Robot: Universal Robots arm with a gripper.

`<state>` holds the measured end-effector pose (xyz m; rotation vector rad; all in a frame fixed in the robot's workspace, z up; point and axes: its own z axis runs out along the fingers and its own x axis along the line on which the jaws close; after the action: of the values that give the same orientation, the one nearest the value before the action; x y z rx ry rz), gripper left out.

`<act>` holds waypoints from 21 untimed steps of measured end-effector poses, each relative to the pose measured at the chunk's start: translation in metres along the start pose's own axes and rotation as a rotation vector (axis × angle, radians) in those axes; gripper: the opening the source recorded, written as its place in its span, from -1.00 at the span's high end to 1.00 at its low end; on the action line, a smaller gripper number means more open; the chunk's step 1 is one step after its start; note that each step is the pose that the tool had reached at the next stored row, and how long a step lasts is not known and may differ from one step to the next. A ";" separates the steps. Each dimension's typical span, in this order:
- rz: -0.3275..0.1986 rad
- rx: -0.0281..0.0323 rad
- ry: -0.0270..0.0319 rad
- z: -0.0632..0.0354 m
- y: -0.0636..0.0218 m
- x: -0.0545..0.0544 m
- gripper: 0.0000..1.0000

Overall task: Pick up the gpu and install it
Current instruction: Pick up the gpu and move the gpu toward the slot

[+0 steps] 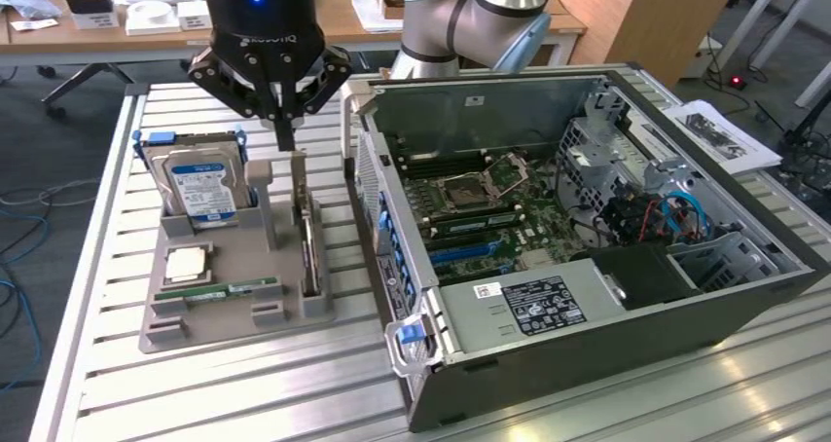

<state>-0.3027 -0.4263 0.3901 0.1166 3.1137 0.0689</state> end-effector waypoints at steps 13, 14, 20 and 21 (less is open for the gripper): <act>0.000 0.0000 0.0000 0.0000 0.0000 0.000 0.66; 0.000 0.0000 0.0000 0.0000 0.0000 0.000 0.54; 0.000 0.0000 0.0000 0.0000 0.0000 0.000 0.17; 0.000 0.0000 0.0000 0.0000 0.0000 0.000 0.17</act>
<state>-0.3027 -0.4263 0.3901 0.1166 3.1137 0.0688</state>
